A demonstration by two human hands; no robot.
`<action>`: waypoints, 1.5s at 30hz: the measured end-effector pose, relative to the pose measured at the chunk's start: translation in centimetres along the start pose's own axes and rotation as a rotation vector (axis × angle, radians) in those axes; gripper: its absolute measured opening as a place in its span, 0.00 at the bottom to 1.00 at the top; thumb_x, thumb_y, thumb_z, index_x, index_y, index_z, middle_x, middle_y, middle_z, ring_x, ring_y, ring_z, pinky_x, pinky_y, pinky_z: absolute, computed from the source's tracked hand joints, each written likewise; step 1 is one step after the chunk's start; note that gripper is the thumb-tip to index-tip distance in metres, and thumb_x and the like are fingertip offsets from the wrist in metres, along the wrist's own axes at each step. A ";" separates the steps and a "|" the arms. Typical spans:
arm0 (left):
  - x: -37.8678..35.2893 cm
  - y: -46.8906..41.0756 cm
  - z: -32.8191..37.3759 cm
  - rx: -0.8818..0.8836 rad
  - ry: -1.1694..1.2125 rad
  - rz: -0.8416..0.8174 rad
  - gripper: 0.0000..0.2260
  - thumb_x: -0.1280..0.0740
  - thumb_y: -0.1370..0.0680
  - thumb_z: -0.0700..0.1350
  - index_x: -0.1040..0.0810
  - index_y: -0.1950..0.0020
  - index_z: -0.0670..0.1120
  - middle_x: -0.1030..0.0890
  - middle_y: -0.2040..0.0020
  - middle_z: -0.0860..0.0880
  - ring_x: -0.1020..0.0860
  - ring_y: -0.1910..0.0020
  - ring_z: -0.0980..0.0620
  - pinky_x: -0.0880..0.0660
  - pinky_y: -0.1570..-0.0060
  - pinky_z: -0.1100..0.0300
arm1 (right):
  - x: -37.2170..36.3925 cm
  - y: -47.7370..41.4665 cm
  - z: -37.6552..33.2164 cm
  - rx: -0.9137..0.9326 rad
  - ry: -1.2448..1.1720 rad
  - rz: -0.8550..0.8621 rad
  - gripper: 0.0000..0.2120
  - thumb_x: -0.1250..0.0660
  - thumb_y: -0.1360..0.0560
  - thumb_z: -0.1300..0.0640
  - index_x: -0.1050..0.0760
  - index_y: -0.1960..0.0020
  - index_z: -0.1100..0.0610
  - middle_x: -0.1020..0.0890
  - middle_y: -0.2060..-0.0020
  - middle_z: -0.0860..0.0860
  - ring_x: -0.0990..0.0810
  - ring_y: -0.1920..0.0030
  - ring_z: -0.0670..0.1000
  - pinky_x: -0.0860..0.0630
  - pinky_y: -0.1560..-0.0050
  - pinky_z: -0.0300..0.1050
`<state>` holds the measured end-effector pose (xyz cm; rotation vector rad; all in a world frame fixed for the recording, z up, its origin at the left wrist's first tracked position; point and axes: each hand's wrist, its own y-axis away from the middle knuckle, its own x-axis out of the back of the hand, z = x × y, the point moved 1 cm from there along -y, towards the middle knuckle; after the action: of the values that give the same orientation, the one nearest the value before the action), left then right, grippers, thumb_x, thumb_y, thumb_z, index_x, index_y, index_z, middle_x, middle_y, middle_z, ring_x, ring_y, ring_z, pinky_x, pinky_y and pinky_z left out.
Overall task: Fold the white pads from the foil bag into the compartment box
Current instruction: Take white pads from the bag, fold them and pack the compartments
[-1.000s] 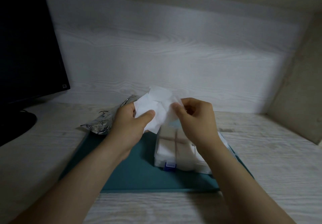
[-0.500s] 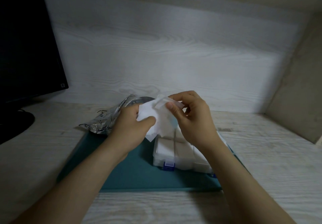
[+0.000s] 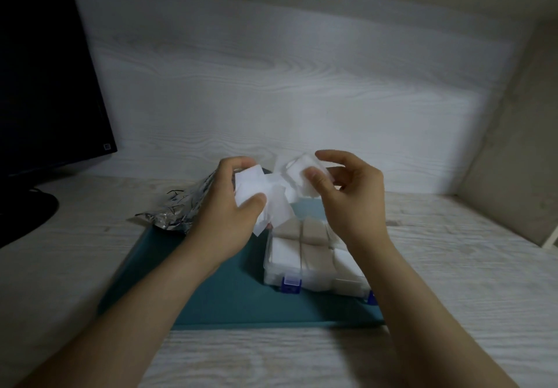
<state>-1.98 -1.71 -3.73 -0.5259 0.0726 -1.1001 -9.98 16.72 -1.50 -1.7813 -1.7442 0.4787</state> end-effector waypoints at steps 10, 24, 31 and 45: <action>0.1 -0.1 -0.2 -0.106 -0.201 -0.030 0.15 0.37 0.19 0.33 0.23 0.51 0.54 0.20 0.51 0.56 0.23 0.58 0.64 0.28 0.57 0.65 | 0.4 0.0 -0.7 -0.227 -0.356 0.099 0.07 0.27 0.20 0.60 0.16 0.42 0.55 0.12 0.57 0.52 0.15 0.59 0.46 0.21 0.58 0.39; -0.1 -0.3 0.3 0.050 0.115 -0.117 0.07 0.28 0.18 0.47 0.12 0.48 0.46 0.11 0.52 0.45 0.13 0.48 0.41 0.20 0.37 0.40 | -0.8 0.5 -0.4 -0.122 -0.206 -0.328 0.11 0.32 0.18 0.66 0.16 0.40 0.57 0.11 0.50 0.52 0.12 0.49 0.52 0.16 0.46 0.47; 0.0 -0.2 0.1 0.076 0.097 -0.100 0.10 0.30 0.17 0.49 0.12 0.50 0.46 0.12 0.51 0.42 0.14 0.48 0.40 0.19 0.39 0.42 | -1.2 0.9 -0.3 0.124 0.098 -0.335 0.23 0.23 0.24 0.56 0.23 0.31 0.47 0.17 0.43 0.45 0.17 0.47 0.45 0.19 0.49 0.41; -0.5 -0.6 -0.5 0.154 0.201 -0.121 0.23 0.36 0.17 0.59 0.15 0.48 0.39 0.18 0.48 0.29 0.18 0.55 0.43 0.21 0.50 0.45 | -1.6 1.2 0.0 0.310 0.350 -0.343 0.17 0.20 0.27 0.47 0.16 0.40 0.47 0.16 0.40 0.39 0.18 0.45 0.42 0.21 0.44 0.39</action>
<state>-2.86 -1.66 -4.03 -0.2835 0.1312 -1.2637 -9.19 15.17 -2.49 -1.2338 -1.5824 0.2556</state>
